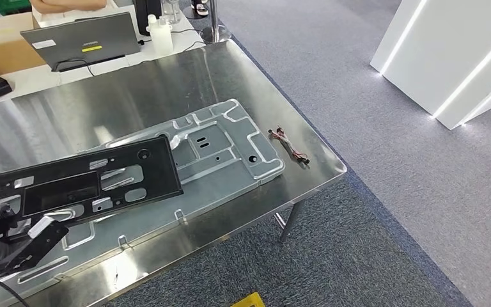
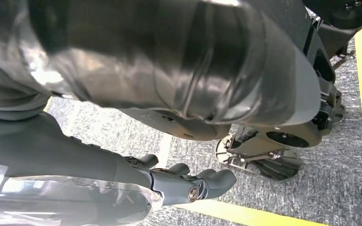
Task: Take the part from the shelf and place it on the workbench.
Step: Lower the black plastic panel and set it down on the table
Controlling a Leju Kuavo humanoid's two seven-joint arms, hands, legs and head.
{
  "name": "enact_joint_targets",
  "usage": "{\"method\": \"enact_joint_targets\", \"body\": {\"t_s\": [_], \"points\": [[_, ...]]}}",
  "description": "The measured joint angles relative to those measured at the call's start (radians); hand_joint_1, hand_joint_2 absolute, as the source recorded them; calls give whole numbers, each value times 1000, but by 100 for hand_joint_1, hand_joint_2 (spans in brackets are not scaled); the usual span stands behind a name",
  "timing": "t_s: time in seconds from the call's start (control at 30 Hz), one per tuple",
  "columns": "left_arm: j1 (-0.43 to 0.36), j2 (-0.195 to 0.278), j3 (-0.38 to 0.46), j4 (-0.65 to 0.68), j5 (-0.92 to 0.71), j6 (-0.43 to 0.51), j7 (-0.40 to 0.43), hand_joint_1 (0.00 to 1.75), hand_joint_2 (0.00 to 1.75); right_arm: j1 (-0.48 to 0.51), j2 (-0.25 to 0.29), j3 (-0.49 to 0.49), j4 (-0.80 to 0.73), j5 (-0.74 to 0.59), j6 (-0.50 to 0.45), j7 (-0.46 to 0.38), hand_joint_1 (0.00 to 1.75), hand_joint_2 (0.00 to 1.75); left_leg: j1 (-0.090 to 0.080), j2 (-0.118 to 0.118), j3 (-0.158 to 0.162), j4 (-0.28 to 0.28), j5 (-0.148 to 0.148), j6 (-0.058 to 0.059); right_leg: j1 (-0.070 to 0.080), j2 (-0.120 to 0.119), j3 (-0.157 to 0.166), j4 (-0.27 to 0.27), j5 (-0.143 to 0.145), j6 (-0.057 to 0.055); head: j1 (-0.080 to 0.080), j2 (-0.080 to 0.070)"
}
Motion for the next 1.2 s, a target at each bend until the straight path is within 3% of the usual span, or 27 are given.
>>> {"method": "enact_joint_targets", "body": {"t_s": [0.17, 0.4, 0.63, 1.07, 1.2], "points": [[-20, -22, -12, 50, 4, -6, 0, 175, 175, -1, 0, 7, 0, 5, 1, 4, 0, 0, 0, 0, 1, 0, 1, 2, 0, 0, 0, 0, 1, 9, 0, 0], [-45, -55, -27, 104, 8, -8, 0, 175, 175, -2, 0, 15, 0, 14, 2, 7, 0, 0, 1, 0, 3, 0, 1, 1, 1, 0, 0, 2, 1, 10, 0, 0], [-104, -117, -44, 217, 13, -8, 3, 175, 175, -7, 0, 25, 0, 22, 9, 7, 0, 0, 1, 0, 4, 0, 1, 1, 1, -2, 1, 4, -1, 11, 0, 0], [-189, -171, -55, 384, 26, 9, 19, 175, 175, -7, 0, 33, 0, 20, 10, 18, 0, 0, 1, 0, 4, 0, 1, 1, 1, -2, 1, 4, -1, 11, 0, 0], [-206, -176, -55, 434, 33, 11, 21, 0, 175, -7, 0, 33, 0, 20, 11, 21, 0, 0, 1, 1, 4, 0, 1, 1, 1, -2, 1, 4, -1, 11, 0, 0]]}}
